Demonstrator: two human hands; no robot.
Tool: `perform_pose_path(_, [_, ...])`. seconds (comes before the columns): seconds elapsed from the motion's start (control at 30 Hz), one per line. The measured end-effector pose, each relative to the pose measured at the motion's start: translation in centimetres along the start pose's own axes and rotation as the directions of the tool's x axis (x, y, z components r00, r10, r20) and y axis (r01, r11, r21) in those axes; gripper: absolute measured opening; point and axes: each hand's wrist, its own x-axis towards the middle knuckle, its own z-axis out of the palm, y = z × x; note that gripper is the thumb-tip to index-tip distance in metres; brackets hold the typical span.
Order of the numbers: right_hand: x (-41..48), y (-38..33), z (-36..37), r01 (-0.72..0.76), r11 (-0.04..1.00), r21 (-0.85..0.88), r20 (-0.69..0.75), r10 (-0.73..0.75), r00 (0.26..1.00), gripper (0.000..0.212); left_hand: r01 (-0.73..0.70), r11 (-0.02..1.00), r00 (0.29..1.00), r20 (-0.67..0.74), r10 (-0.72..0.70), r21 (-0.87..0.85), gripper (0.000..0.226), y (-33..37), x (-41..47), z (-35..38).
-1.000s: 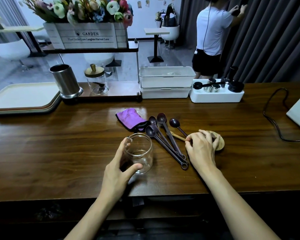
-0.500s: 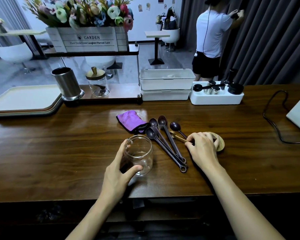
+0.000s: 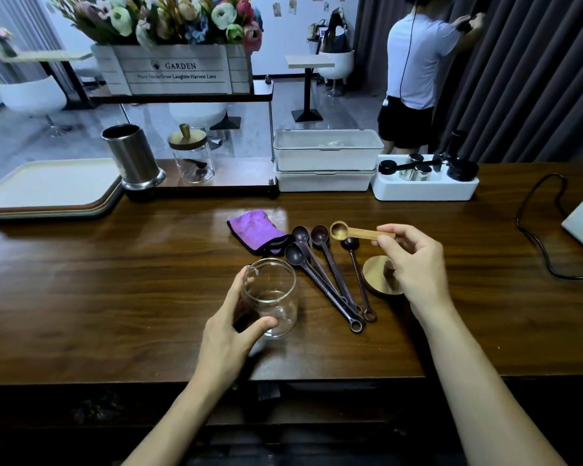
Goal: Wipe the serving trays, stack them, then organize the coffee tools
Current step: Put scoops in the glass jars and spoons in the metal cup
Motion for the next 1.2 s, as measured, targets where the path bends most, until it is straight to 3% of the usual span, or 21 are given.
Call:
perform_pose_path(0.23, [-1.7, -2.9, 1.2, -0.019, 0.992, 0.128, 0.140, 0.001, 0.990, 0.016, 0.001, 1.000, 1.000, 0.018, -0.001, -0.024, 0.097, -0.1, 0.1, 0.0])
perform_pose_path(0.43, [-3.3, -4.3, 4.4, -0.154, 0.966, 0.206, 0.393, 0.062, 0.917, 0.013, 0.007, 1.000, 1.000, 0.016, -0.007, -0.013, 0.098, -0.2, 0.0, 0.0])
perform_pose_path(0.7, [-3.2, -3.5, 7.8, -0.109, 0.993, 0.039, 0.442, 0.081, 0.894, 0.005, 0.006, 1.000, 1.000, 0.031, -0.007, 0.012, 0.087, -0.3, 0.0, -0.1])
perform_pose_path(0.9, [-2.7, -3.2, 7.7, -0.131, 0.990, 0.056, 0.387, 0.100, 0.917, 0.008, -0.007, 1.000, 1.000, 0.018, 0.008, -0.014, 0.097, -0.2, 0.1, -0.1])
perform_pose_path(1.2, [-4.0, -2.2, 9.5, -0.148, 0.988, 0.054, 0.533, 0.096, 0.841, 0.015, -0.012, 1.000, 0.999, 0.030, 0.012, -0.016, 0.096, 0.0, 0.0, -0.2])
